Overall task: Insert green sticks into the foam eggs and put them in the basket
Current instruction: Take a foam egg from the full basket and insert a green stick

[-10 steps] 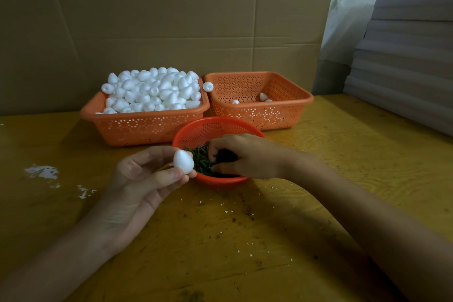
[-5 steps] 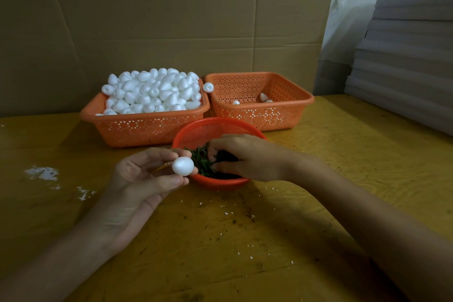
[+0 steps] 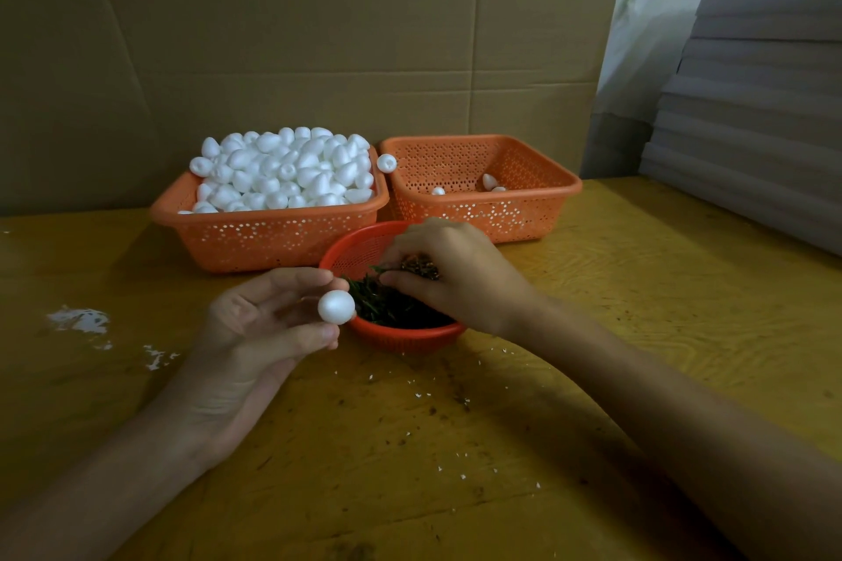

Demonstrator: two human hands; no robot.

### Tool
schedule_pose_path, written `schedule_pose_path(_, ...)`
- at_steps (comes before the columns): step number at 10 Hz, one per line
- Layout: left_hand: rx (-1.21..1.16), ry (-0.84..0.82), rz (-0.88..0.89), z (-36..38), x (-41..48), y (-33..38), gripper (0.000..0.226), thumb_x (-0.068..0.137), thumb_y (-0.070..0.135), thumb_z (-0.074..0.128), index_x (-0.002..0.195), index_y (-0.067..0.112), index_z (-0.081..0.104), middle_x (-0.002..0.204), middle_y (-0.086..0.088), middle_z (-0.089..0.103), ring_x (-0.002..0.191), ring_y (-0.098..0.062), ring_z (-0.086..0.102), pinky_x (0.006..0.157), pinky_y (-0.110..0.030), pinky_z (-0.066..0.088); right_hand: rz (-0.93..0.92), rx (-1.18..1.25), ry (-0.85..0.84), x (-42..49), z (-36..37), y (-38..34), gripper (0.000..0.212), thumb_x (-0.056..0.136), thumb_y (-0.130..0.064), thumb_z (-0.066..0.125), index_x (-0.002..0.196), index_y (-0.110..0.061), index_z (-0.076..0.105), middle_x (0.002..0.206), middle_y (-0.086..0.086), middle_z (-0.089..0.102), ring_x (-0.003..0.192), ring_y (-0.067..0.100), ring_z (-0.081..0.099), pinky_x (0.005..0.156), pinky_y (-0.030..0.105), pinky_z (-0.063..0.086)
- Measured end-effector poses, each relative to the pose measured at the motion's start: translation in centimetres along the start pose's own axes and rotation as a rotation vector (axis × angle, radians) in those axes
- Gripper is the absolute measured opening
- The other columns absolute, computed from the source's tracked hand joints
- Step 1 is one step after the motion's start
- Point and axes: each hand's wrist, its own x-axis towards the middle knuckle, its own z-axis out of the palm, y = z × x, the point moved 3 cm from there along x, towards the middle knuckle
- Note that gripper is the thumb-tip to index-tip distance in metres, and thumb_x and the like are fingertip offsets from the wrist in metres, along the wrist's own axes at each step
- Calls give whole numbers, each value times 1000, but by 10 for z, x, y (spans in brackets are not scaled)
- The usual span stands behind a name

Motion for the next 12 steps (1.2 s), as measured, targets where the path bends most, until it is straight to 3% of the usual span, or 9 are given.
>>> schedule_pose_path(1,9,73,-16,4,-2,8,67,60,35,102,116,12,75,124,-23,70,112,-34,66,79,-31,58,-4,13,60,-1,0,-1,9,94,-26,75,102,-22,79,98,-8,77,93,12,67,84,40,52)
schedule_pose_path(2,55,41,23,15,-6,18,61,58,47,100,111,24,79,115,-10,76,108,-22,70,82,-28,58,-16,7,68,-2,0,-3,8,92,-24,78,99,-24,80,94,-9,76,90,13,67,82,42,53)
schedule_pose_path(5,217,42,203,33,-9,35,40,69,1,93,102,20,82,107,-7,71,100,-23,70,79,-24,58,-106,-83,74,-4,3,-11,17,100,-26,69,110,-19,81,100,-5,76,95,16,63,83,33,49)
schedule_pose_path(6,224,100,220,35,-11,40,32,69,5,87,97,20,82,105,-5,72,99,-22,71,79,-22,58,-115,-75,98,-4,3,-11,14,100,-25,69,107,-19,80,98,-4,75,93,17,62,81,33,48)
schedule_pose_path(7,124,175,170,30,-9,40,36,69,21,97,102,25,82,107,-6,78,102,-21,74,86,-24,59,-106,-35,159,-5,1,-10,10,98,-26,71,102,-20,79,96,-7,74,90,15,63,78,34,50)
schedule_pose_path(8,-15,264,96,14,-7,32,54,65,45,98,109,20,80,114,-11,78,108,-22,74,84,-23,60,-96,16,207,-5,-1,-9,8,96,-26,74,96,-19,79,91,-7,74,86,12,64,77,36,51)
schedule_pose_path(9,88,219,47,-3,-4,21,43,85,44,86,120,23,75,123,-7,75,120,-29,69,92,-29,60,-126,45,227,-5,-3,-9,6,94,-24,77,94,-19,80,89,-7,73,84,10,64,77,35,52)
schedule_pose_path(10,73,203,27,-11,-3,11,38,93,36,81,127,22,71,129,-8,72,125,-32,67,97,-33,59,-192,35,222,-6,-1,-12,7,94,-23,77,93,-16,80,88,-6,73,83,12,64,74,37,53)
schedule_pose_path(12,-41,191,14,1,-3,18,44,82,39,90,119,20,76,124,-13,75,119,-33,71,94,-33,60,-273,45,201,-7,2,-15,4,92,-18,79,92,-14,80,89,-5,72,84,12,64,74,38,53)
